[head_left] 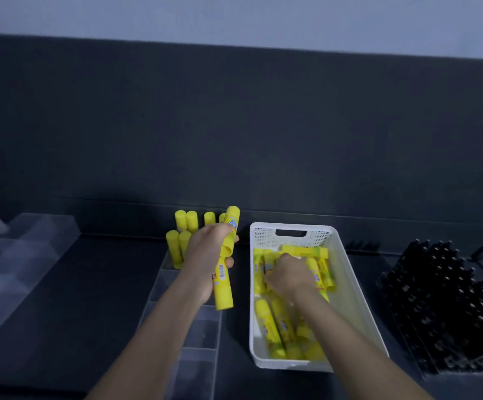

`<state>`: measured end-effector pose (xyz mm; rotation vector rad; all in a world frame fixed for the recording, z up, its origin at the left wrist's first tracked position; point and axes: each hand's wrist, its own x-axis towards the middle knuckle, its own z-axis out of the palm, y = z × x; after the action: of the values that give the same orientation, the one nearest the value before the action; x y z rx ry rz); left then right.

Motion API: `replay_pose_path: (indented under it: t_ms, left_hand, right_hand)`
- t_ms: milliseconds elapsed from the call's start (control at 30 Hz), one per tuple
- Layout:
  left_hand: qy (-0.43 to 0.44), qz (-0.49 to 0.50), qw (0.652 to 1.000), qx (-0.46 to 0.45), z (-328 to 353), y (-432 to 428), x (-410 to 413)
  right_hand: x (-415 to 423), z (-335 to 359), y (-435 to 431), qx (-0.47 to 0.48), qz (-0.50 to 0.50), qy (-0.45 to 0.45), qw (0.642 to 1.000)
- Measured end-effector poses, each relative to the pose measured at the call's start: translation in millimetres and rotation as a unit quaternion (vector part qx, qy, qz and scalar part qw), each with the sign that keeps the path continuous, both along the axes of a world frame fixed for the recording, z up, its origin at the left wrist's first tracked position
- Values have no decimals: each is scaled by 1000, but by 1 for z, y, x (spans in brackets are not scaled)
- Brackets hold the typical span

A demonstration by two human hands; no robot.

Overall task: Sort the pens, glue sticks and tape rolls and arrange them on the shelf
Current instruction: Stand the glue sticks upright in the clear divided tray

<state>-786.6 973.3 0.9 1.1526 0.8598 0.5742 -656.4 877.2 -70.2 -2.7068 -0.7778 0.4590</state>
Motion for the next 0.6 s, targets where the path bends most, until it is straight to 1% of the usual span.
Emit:
replay_pose_path:
  t_ms: [100,200,333,400,433,467,500,533,567,600]
  left_hand:
    - [-27,-15,999,32,3,3,-14]
    - [-62,-36,996,59,6,6,-24]
    - [-77,-47,995,48,8,14,-39]
    - [-83,-55,994,41,10,22,-48]
    - [-87,-59,994,38,11,26,-53]
    - [-88,-64,993,38,12,31,-58]
    - [-86,-69,993,43,12,35,-63]
    - [-82,-72,993,52,12,40,-68]
    - [-77,-74,992,66,12,45,-73]
    - [-73,-78,991,79,11,50,-78]
  right_hand:
    - [0,3,4,-19,-10,30,999]
    - [-1,-2,1,-15,-9,35,999]
    - [-6,-3,-6,35,-48,40,997]
    - [-7,9,-4,103,-93,69,988]
    - [-7,17,-3,163,-129,109,972]
    - [-9,27,-2,236,-159,169,944]
    - [-12,38,-2,306,-175,235,906]
    - [-19,49,-1,362,-176,294,867]
    - [-27,59,1,399,-166,338,836]
    - [-37,67,3,424,-151,366,815]
